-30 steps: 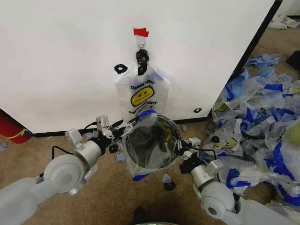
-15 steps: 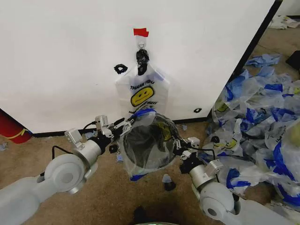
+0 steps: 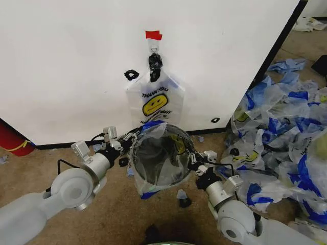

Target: Pick up the garbage bag from the wall and place it over the trash bin.

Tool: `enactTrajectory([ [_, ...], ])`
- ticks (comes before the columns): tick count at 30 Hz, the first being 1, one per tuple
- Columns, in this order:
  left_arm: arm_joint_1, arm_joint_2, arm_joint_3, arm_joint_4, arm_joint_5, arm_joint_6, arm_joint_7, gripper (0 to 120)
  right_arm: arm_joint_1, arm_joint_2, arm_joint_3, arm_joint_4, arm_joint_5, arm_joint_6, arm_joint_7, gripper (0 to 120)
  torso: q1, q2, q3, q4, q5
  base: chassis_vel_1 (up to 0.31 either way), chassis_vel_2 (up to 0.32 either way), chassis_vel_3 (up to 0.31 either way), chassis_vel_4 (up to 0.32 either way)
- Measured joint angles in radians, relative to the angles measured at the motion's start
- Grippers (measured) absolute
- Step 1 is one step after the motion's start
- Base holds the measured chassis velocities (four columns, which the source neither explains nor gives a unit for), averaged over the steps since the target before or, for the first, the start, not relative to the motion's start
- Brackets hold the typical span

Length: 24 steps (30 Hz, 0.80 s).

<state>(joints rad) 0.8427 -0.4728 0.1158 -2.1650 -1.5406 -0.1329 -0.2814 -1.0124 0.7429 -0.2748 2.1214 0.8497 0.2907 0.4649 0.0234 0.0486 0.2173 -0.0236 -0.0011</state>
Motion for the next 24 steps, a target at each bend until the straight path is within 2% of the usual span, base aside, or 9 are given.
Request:
enactTrajectory([
  [2, 0.0, -0.005, 0.003, 0.008, 0.006, -0.003, 0.0, 0, 0.001, 0.0, 0.0, 0.004, 0.0, 0.0, 0.0, 0, 0.0, 0.0, 0.0, 0.0, 0.0, 0.0, 0.0, 0.0, 0.0],
  [18, 0.005, 0.004, -0.013, 0.008, 0.018, -0.012, 0.0, 0, -0.003, 0.006, -0.005, 0.007, -0.004, 0.0, 0.001, 0, 0.0, 0.0, 0.0, 0.0, 0.0001, 0.0, 0.0, 0.0, 0.0],
  [22, 0.009, 0.014, -0.025, -0.001, 0.016, -0.012, -0.002, 19, -0.004, 0.007, -0.005, 0.004, -0.009, -0.001, 0.004, 0, 0.0, 0.0, 0.0, 0.0, 0.0001, 0.0, 0.0, 0.0, 0.0],
  [24, 0.01, 0.015, -0.026, -0.003, 0.015, -0.011, -0.005, 22, -0.004, 0.007, -0.005, 0.003, -0.009, -0.002, 0.005, 0, 0.0, 0.0, 0.0, 0.0, 0.0001, 0.0, 0.0, 0.0, 0.0],
])
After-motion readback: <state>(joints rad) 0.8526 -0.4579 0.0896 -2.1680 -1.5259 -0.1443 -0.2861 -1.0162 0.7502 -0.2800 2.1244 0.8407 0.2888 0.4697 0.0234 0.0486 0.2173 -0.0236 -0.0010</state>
